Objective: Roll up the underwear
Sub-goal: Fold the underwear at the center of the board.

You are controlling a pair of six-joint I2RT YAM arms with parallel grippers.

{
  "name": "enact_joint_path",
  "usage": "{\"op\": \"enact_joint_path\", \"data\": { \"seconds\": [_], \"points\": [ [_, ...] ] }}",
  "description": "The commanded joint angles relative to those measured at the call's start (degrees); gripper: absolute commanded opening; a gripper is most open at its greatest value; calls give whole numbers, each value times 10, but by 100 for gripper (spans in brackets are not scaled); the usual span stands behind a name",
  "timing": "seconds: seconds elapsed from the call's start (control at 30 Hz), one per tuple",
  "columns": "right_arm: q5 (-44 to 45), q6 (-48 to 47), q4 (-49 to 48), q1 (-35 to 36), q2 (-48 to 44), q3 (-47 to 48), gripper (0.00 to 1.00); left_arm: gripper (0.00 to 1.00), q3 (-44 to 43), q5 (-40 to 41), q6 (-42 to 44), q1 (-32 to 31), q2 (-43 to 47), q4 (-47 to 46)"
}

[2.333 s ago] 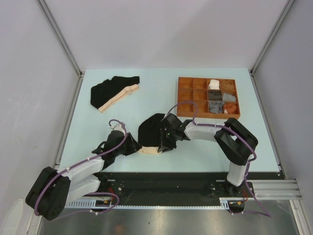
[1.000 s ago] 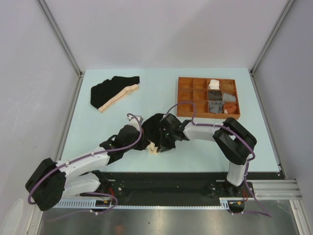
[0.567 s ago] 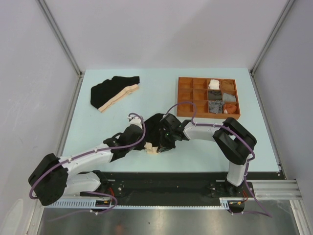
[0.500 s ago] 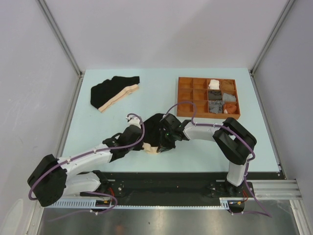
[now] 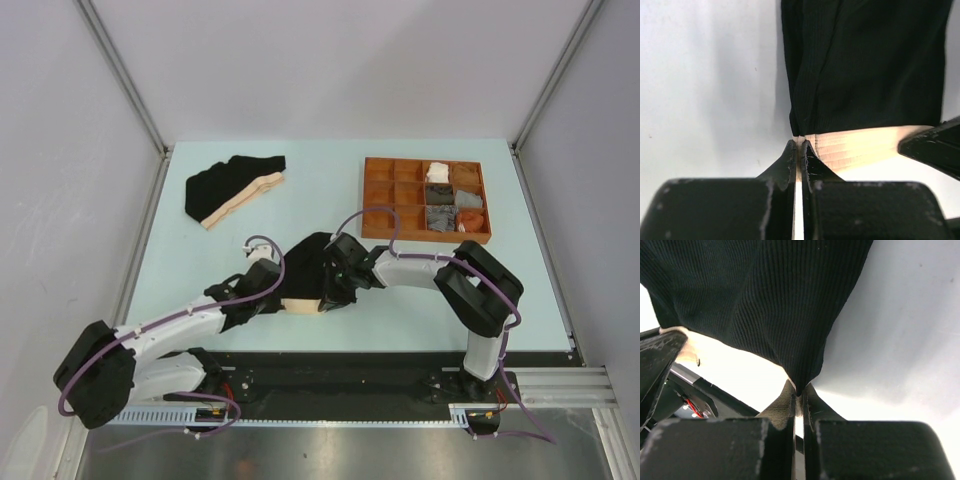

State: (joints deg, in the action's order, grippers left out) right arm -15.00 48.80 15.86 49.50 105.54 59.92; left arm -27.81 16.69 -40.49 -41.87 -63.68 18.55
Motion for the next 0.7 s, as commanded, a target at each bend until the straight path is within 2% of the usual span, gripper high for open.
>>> {"op": "enact_joint_path", "data": {
  "seconds": [0.0,0.13,0.3,0.67],
  "points": [
    [79,-28,65,2,26,-20,0,0,-4,9,26,14,46,-11],
    [71,-21,54,3,16,-20,0,0,-50,7,49,-13,39,-35],
    [72,-20,52,4,15,-20,0,0,-108,15,73,-67,-19,-42],
    [74,-17,48,4,20,-20,0,0,-156,-4,114,-158,-107,-82]
  ]
}}
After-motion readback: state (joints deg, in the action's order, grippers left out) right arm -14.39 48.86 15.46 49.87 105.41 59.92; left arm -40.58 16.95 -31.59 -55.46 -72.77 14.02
